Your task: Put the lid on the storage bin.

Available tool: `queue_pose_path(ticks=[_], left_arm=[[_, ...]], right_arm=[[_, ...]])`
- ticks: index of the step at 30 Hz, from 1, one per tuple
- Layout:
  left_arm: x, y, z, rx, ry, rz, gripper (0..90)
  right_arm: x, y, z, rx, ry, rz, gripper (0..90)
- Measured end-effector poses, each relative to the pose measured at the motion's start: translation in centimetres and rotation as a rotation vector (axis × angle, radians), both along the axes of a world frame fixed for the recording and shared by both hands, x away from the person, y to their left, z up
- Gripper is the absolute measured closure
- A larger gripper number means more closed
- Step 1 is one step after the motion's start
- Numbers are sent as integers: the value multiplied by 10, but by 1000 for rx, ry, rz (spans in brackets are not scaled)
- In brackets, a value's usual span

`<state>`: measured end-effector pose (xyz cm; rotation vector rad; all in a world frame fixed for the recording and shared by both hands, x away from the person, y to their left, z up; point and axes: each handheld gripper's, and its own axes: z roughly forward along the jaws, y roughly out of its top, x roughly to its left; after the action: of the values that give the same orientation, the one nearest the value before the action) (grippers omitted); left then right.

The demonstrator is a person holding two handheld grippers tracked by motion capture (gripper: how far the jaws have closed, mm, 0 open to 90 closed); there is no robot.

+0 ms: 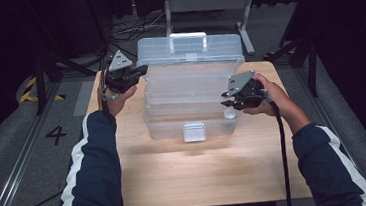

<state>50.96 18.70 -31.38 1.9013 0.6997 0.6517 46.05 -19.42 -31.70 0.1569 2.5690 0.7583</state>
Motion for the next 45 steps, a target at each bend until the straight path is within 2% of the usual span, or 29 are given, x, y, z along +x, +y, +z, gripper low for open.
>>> queue_pose_path(ticks=[5,9,13,20,31,34,41,45], left_arm=[[-1,1,1,-2,2,-2,890],[-2,2,0,4,9,-22,876],[-5,2,-4,14,-2,-19,887],[-9,2,-11,15,11,-20,893],[-16,2,-17,26,15,-31,893],[-17,3,-18,30,33,-43,896],[-22,3,-24,53,34,-52,897],[-25,2,-27,73,39,-53,898]], right_arm=[[-2,-4,0,26,3,-7,686],[-4,-8,1,51,3,-14,690],[-7,-18,5,105,2,-31,704],[-16,-29,6,156,-28,-67,707],[-25,-45,2,190,-28,-99,698],[-26,-49,0,192,-34,-115,695],[-30,-64,-8,222,-13,-156,672],[-32,-71,-13,218,2,-165,663]])
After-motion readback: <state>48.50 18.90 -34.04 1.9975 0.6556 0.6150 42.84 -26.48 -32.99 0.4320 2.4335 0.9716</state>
